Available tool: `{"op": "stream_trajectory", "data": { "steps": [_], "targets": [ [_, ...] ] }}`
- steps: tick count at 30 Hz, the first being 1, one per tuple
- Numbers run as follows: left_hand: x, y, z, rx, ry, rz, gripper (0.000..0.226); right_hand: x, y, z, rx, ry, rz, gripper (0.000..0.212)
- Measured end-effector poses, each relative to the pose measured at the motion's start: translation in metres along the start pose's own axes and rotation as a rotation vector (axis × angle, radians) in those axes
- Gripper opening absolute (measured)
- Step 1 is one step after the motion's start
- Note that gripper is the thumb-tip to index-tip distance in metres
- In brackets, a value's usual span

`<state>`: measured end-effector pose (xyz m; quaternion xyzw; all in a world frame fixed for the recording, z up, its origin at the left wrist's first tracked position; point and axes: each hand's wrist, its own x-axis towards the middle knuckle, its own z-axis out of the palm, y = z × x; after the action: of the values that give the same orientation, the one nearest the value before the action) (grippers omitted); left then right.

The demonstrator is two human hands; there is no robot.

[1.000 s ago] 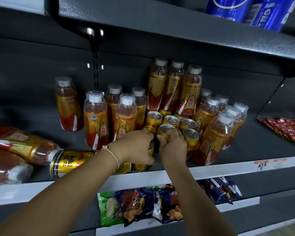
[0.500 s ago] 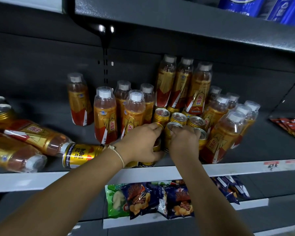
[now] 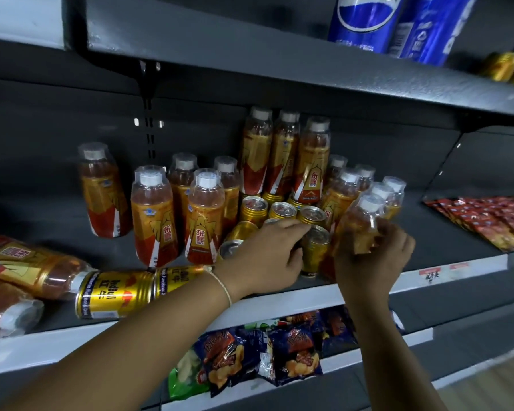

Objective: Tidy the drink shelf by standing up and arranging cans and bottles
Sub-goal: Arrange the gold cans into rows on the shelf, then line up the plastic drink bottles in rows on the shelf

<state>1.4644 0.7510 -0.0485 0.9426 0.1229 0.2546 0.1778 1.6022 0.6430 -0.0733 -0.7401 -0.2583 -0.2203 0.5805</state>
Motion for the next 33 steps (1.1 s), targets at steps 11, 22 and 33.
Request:
{"op": "stream_trajectory", "data": {
  "steps": [11,22,33],
  "targets": [
    [0.049,0.023,0.035,-0.317,-0.133,-0.193,0.071,0.025,0.053,-0.002,0.044,-0.385,0.213,0.056],
    [0.049,0.008,0.026,-0.405,-0.069,-0.235,0.068,0.026,0.051,0.001,0.169,-0.253,0.116,0.058],
    [0.001,-0.006,-0.05,-0.548,0.163,-0.281,0.037,0.008,-0.068,-0.007,0.538,-0.527,0.261,0.034]
  ]
}}
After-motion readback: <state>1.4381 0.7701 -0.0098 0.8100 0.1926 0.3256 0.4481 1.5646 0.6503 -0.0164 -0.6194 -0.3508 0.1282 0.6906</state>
